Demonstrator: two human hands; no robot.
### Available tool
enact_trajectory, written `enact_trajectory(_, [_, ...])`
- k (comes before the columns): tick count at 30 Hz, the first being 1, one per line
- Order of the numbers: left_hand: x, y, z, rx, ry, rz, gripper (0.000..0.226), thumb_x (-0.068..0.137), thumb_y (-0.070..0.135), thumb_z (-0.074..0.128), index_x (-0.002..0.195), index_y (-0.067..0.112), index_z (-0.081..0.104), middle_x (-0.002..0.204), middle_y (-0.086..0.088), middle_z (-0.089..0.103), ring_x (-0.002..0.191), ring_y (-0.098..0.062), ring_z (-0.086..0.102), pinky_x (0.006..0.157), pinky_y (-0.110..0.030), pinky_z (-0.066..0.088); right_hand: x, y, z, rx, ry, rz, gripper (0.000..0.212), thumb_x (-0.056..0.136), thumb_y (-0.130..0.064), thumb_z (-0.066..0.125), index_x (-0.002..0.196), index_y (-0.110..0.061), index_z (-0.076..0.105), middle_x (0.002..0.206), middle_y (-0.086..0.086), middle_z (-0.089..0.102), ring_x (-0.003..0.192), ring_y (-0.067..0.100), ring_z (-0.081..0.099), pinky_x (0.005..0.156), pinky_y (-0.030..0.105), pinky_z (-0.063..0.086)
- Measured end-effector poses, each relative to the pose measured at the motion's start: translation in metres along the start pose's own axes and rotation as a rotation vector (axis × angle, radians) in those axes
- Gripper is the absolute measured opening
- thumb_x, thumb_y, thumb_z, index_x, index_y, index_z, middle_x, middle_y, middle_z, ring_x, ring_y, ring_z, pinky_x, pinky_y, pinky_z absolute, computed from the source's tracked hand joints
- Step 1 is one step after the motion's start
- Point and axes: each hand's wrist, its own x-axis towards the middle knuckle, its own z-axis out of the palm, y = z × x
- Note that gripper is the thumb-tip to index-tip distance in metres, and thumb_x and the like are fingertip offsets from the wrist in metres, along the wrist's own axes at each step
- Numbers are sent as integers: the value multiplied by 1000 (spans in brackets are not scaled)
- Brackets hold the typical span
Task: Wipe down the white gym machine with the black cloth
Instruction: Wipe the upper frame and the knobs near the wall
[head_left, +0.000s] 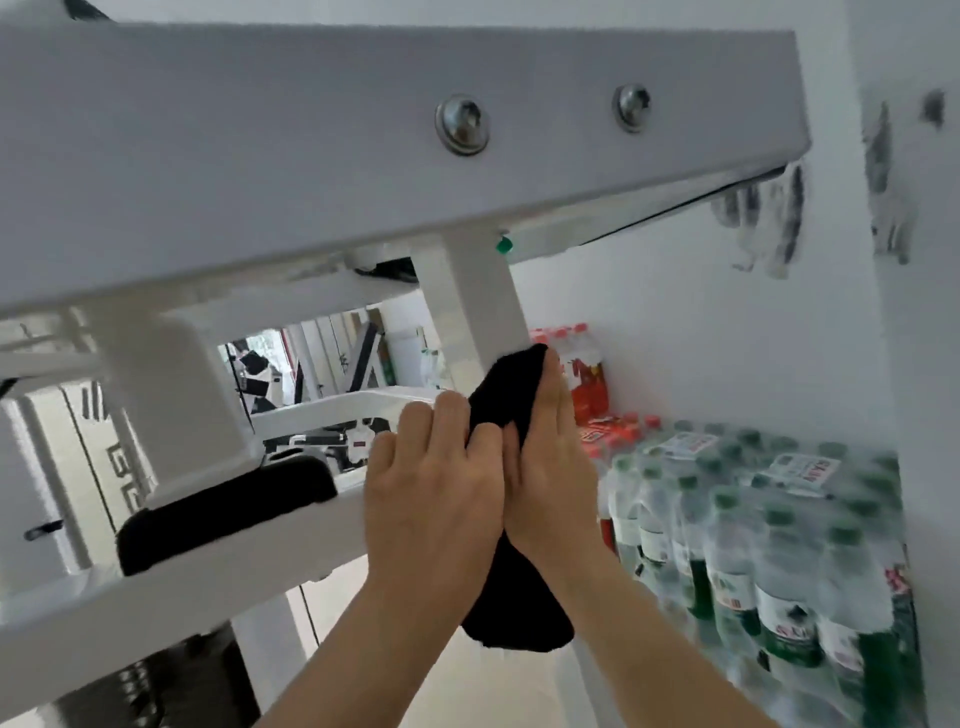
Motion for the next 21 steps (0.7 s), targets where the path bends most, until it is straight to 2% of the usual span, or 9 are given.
enact_trajectory(2, [-8, 6, 4, -27, -70, 27, 10, 73, 9, 67, 67, 13, 59, 72, -6, 53, 60, -25, 53, 50, -36, 39, -25, 13, 2, -30, 12, 10, 68, 97, -45, 27, 156, -25, 1, 158, 5, 27, 129, 24, 46, 83, 33, 52])
enact_trajectory(4, [-12, 9, 10, -62, -148, 27, 22, 59, 10, 79, 68, 14, 59, 65, -3, 50, 41, -21, 51, 35, -28, 33, -42, 20, 3, -53, -13, 14, 70, 97, -47, 31, 156, -24, 1, 149, 13, 38, 116, 28, 53, 78, 36, 54])
enact_trajectory(7, [5, 3, 21, -106, -116, -36, 35, 58, 13, 88, 74, 15, 57, 68, -2, 50, 32, -22, 47, 33, -24, 27, -19, 11, 10, -130, 20, 24, 71, 94, -48, 36, 150, -13, 12, 125, 20, 54, 95, 34, 63, 67, 39, 54])
enact_trajectory(8, [17, -2, 21, -150, -74, -93, 30, 67, 17, 83, 80, 15, 55, 72, -1, 49, 36, -23, 47, 37, -25, 27, 0, 0, 11, -159, 54, 3, 70, 94, -49, 34, 149, -10, 14, 121, 19, 55, 94, 35, 63, 68, 40, 53])
enact_trajectory(11, [67, -24, 24, -329, 87, -310, 10, 93, 25, 55, 95, 17, 49, 82, 3, 44, 61, -22, 43, 59, -31, 27, 62, -38, 10, -188, 53, -19, 76, 97, -50, 34, 153, -7, 6, 136, 14, 44, 115, 30, 54, 82, 40, 48])
enact_trajectory(13, [96, -35, 26, -505, 157, -466, 13, 91, 17, 56, 85, 17, 45, 73, 5, 46, 62, -20, 41, 57, -32, 26, 94, -52, 10, -162, 66, -11, 76, 97, -51, 38, 153, -9, 8, 136, 9, 42, 118, 28, 53, 77, 38, 44])
enact_trajectory(16, [104, -35, 26, -745, 193, -645, 19, 87, 12, 59, 74, 23, 50, 66, 9, 55, 59, -7, 50, 54, -13, 36, 109, -54, 6, -88, 72, -60, 73, 95, -53, 41, 151, -14, 15, 130, 4, 49, 108, 27, 59, 69, 34, 36])
enact_trajectory(19, [67, -8, 21, -947, 105, -620, 23, 97, 17, 48, 102, 34, 63, 92, 19, 67, 88, 5, 61, 75, -12, 42, 105, -39, 3, 24, 46, -95, 71, 95, -56, 40, 151, -19, 18, 135, 0, 52, 110, 24, 59, 75, 34, 40])
enact_trajectory(21, [45, 11, 19, -1034, 27, -529, 33, 102, 20, 37, 122, 43, 52, 107, 26, 62, 100, 12, 56, 83, -10, 41, 94, -24, 0, 166, 14, -118, 66, 94, -57, 35, 151, -27, 22, 131, -5, 57, 109, 19, 60, 83, 34, 47])
